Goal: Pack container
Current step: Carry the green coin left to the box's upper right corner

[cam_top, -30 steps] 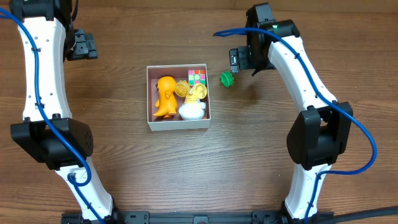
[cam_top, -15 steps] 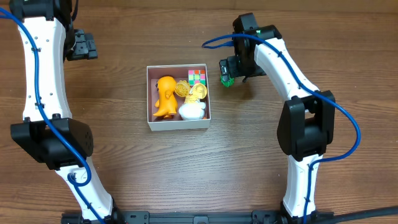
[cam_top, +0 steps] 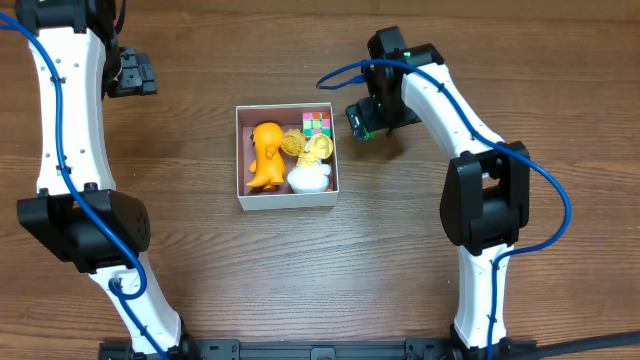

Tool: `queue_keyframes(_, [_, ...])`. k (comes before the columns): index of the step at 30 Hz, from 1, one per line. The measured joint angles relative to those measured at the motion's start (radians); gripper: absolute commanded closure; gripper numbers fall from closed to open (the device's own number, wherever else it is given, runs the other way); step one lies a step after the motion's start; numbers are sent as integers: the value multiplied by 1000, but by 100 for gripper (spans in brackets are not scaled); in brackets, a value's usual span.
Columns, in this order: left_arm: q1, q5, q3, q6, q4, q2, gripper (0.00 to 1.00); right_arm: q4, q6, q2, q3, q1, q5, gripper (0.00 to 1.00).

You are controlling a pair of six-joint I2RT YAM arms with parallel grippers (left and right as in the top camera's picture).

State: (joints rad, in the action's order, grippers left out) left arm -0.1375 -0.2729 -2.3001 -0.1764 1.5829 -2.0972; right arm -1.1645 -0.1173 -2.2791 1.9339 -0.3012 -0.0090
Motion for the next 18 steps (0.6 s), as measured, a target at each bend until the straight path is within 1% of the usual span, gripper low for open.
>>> queue_keyframes(9, [0,0,0,0,0,0,0,12,-17,-20,-2,-2,-4,0])
queue_keyframes(18, [0,0,0,0,0,0,0,30,-72,-20,-3,-2,-47,0])
